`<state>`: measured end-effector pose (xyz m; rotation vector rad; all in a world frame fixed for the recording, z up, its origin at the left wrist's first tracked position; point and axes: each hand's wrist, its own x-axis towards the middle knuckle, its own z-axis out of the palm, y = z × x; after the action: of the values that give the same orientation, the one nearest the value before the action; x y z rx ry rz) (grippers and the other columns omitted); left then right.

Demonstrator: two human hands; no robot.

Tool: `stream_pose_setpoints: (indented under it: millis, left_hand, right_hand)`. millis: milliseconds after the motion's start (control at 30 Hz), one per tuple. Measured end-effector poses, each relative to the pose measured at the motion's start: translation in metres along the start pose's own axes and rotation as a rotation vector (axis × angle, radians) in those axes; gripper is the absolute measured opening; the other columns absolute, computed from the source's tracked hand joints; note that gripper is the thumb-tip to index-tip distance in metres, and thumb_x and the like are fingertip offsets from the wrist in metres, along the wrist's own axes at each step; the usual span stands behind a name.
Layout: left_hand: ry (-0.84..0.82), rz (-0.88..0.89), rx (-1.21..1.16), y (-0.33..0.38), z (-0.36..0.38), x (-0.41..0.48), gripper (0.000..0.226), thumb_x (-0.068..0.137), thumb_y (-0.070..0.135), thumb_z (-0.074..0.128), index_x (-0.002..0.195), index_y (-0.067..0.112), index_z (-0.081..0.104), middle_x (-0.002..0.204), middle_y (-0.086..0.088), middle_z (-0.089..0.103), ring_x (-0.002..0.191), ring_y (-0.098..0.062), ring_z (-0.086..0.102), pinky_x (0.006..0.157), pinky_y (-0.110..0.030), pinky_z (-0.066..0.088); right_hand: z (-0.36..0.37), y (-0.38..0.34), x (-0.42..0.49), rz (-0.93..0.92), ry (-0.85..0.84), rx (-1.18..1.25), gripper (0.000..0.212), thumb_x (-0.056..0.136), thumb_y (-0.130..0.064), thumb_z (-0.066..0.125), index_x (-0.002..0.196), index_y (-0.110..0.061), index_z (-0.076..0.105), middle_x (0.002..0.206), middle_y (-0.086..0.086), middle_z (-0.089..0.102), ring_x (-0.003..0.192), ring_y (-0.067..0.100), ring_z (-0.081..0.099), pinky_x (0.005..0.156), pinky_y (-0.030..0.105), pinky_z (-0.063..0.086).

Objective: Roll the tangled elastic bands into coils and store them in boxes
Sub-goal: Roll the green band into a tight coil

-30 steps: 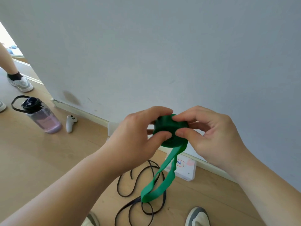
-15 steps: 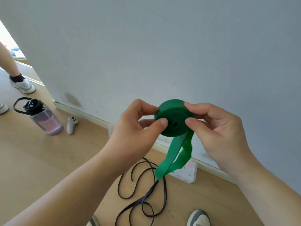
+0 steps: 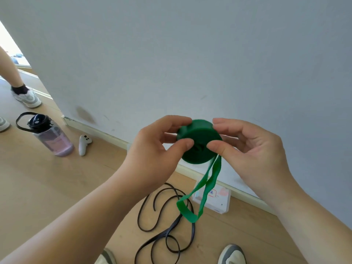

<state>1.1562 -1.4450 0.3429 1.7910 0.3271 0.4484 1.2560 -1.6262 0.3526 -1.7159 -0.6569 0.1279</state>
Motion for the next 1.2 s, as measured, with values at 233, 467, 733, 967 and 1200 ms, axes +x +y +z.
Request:
stream_pose_setpoints:
  millis: [233, 467, 733, 967, 1200]
  left_hand:
    - [0.0, -0.16, -0.359, 0.003, 0.009, -0.002, 0.018, 0.095, 0.008, 0.071, 0.111, 0.015, 0.064, 0.112, -0.001, 0.075, 0.101, -0.018, 0.076, 0.088, -0.04, 0.063]
    - [-0.132, 0.219, 0.238, -0.009, 0.005, -0.002, 0.038, 0.093, 0.013, 0.074, 0.127, 0.028, 0.067, 0.116, 0.016, 0.07, 0.115, -0.003, 0.065, 0.095, -0.016, 0.054]
    - [0.065, -0.011, -0.162, -0.002, 0.006, 0.0, 0.03, 0.092, 0.005, 0.074, 0.113, 0.027, 0.073, 0.104, 0.006, 0.078, 0.1, -0.008, 0.074, 0.085, -0.025, 0.06]
    - [-0.043, -0.168, -0.273, -0.004, 0.011, -0.002, 0.024, 0.092, 0.001, 0.072, 0.108, 0.017, 0.066, 0.113, 0.004, 0.075, 0.11, -0.014, 0.072, 0.096, -0.035, 0.06]
    - [-0.175, 0.081, 0.222, -0.001, 0.007, -0.007, 0.036, 0.086, 0.019, 0.081, 0.116, 0.034, 0.067, 0.104, 0.021, 0.072, 0.108, 0.002, 0.065, 0.09, -0.017, 0.056]
  right_hand:
    - [0.007, 0.001, -0.006, -0.036, -0.001, -0.02, 0.044, 0.095, 0.0, 0.067, 0.12, -0.037, 0.071, 0.11, -0.01, 0.075, 0.105, 0.01, 0.071, 0.09, 0.021, 0.057]
    - [0.005, 0.004, -0.008, -0.109, -0.078, -0.2, 0.049, 0.088, 0.009, 0.071, 0.105, -0.036, 0.077, 0.111, -0.019, 0.071, 0.108, 0.009, 0.069, 0.089, 0.013, 0.053]
    - [0.001, -0.001, -0.004, 0.073, 0.045, 0.125, 0.029, 0.084, -0.003, 0.079, 0.102, -0.026, 0.078, 0.1, -0.006, 0.081, 0.095, 0.011, 0.077, 0.086, 0.024, 0.061]
    - [0.001, 0.002, -0.007, 0.019, -0.001, 0.059, 0.039, 0.091, 0.006, 0.07, 0.1, -0.031, 0.078, 0.1, -0.01, 0.08, 0.096, 0.008, 0.075, 0.088, 0.019, 0.058]
    - [0.005, 0.005, -0.012, -0.147, -0.111, -0.237, 0.037, 0.085, 0.009, 0.075, 0.095, -0.026, 0.082, 0.102, -0.01, 0.076, 0.101, 0.007, 0.071, 0.085, 0.014, 0.056]
